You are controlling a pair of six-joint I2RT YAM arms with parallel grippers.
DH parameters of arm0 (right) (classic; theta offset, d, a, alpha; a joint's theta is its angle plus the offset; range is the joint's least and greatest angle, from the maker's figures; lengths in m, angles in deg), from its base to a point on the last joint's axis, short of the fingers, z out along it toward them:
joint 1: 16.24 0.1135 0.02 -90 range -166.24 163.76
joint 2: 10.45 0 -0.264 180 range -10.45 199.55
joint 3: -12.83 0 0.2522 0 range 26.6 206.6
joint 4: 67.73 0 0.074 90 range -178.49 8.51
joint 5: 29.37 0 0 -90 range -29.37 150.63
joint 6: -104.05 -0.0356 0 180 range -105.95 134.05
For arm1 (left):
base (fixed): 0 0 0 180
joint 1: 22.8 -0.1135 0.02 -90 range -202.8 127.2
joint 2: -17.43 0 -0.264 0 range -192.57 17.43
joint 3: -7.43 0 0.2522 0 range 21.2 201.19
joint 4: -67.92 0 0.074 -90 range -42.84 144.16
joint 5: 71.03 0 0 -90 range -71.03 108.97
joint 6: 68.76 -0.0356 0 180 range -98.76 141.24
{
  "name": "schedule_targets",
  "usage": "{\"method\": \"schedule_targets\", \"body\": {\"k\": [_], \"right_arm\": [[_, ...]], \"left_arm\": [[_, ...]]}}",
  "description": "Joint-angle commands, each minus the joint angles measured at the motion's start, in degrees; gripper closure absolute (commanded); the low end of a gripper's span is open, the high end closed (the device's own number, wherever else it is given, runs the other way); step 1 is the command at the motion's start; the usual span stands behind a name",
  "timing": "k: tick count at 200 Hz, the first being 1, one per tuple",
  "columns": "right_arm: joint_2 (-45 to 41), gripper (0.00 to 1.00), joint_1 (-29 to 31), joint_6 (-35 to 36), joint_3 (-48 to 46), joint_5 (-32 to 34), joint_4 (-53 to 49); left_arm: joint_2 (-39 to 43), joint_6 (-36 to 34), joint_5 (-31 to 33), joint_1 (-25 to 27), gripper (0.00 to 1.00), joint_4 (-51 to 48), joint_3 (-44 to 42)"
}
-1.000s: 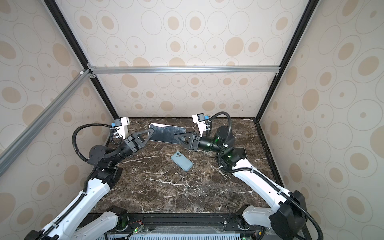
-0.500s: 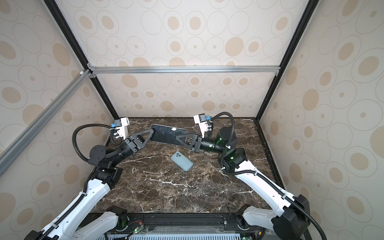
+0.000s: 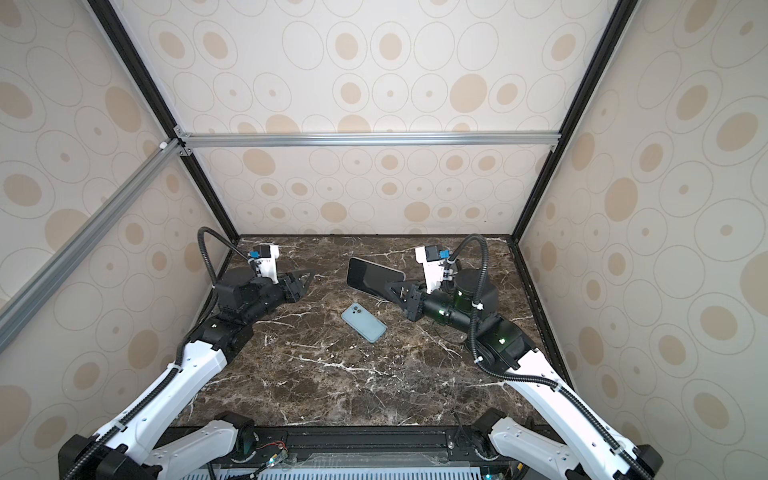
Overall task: Put the phone into the phone case
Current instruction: 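Lower the left gripper onto the light-blue case while the right holds the phone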
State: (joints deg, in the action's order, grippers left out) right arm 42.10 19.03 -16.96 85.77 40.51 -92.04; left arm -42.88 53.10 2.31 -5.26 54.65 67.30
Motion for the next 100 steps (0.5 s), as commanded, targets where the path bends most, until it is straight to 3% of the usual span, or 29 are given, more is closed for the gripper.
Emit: {"method": "schedule_targets", "body": {"k": [1,42,63,74,89,100], "right_arm": [[-0.97,1.00,0.02,3.36,1.08,4.92,-4.15],[0.68,1.00,-0.04,3.42,-0.64,8.84,-5.30],[2.93,1.00,-0.13,5.04,1.50,7.56,-6.20],[3.12,1.00,-0.10,-0.69,-1.12,10.83,0.51],[3.00,1.00,-0.10,1.46,-8.14,1.11,15.14],[1.89,1.00,-0.10,7.25,-7.50,2.32,8.82]], "left_arm": [[-1.37,-6.09,3.96,0.21,0.47,-4.27,-0.82],[-6.00,-4.41,2.29,0.22,0.48,-0.45,-3.10],[-10.88,-9.79,3.90,0.30,0.47,-2.16,1.05],[-15.03,-10.38,5.17,0.67,0.49,-3.23,4.13],[-17.83,-13.67,2.76,0.79,0.48,-1.45,4.49],[-19.12,-18.30,5.76,0.75,0.49,-3.70,6.62]]}}
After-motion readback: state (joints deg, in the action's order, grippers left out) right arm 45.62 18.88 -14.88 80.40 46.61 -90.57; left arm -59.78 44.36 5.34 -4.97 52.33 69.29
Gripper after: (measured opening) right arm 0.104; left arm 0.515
